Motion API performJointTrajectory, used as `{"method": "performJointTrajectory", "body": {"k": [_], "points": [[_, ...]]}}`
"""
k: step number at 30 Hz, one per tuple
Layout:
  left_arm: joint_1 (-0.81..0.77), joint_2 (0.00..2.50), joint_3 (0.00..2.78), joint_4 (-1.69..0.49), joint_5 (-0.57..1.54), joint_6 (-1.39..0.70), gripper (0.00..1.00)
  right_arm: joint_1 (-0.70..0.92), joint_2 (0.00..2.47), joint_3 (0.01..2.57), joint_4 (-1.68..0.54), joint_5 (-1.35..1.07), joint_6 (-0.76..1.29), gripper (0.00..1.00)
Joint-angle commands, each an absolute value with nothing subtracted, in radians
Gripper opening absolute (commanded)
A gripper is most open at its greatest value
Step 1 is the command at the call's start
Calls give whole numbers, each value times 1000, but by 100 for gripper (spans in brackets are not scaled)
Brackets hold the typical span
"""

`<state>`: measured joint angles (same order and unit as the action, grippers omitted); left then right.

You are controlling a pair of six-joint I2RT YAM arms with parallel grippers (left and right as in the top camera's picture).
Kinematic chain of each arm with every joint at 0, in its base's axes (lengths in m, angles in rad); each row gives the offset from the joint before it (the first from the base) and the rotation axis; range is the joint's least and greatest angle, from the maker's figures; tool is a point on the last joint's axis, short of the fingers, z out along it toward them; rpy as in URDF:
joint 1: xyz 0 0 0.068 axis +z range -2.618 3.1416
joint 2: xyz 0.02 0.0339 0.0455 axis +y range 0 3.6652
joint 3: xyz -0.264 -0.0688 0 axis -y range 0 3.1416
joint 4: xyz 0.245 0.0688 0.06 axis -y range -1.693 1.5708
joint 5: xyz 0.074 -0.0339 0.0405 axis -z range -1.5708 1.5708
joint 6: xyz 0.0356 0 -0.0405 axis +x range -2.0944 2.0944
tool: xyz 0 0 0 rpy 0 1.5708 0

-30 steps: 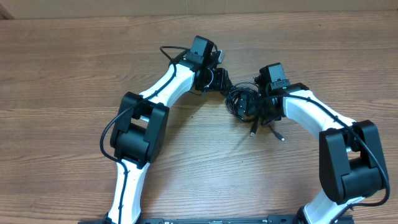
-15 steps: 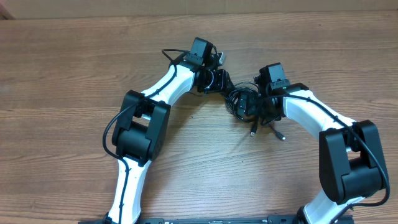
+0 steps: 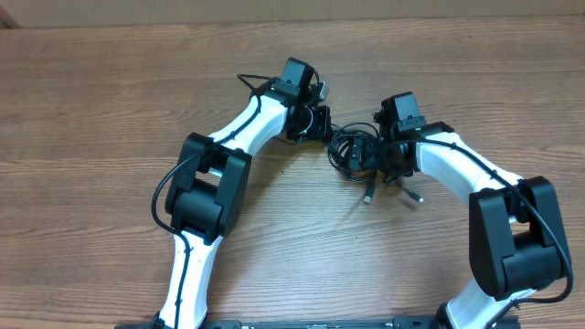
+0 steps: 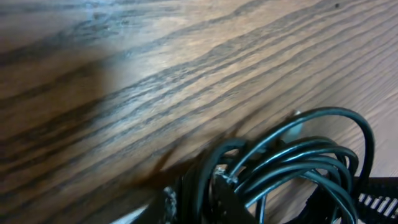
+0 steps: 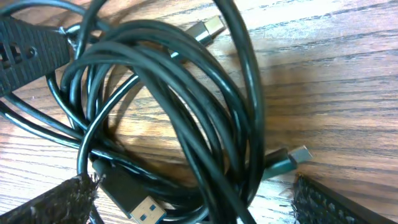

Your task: Untangle cables

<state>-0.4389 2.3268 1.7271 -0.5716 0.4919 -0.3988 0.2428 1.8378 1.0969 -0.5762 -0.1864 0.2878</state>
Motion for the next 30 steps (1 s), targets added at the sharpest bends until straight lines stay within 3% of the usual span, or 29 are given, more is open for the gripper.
{"method": "performJointTrajectory", "body": {"k": [1, 6, 12, 30], "points": [[-447, 2351, 1736, -570, 464, -385, 21, 245, 1843, 1092, -569, -192, 287, 100], [-447, 2351, 1736, -537, 477, -388, 33, 245, 1843, 1092, -535, -72, 366, 100], [-448, 2350, 1736, -526, 525, -390, 36, 245, 1843, 1085, -530, -15, 422, 100], [-448, 2351, 1736, -550, 450, -398, 34, 245, 1843, 1059, -528, 20, 423, 100]]}}
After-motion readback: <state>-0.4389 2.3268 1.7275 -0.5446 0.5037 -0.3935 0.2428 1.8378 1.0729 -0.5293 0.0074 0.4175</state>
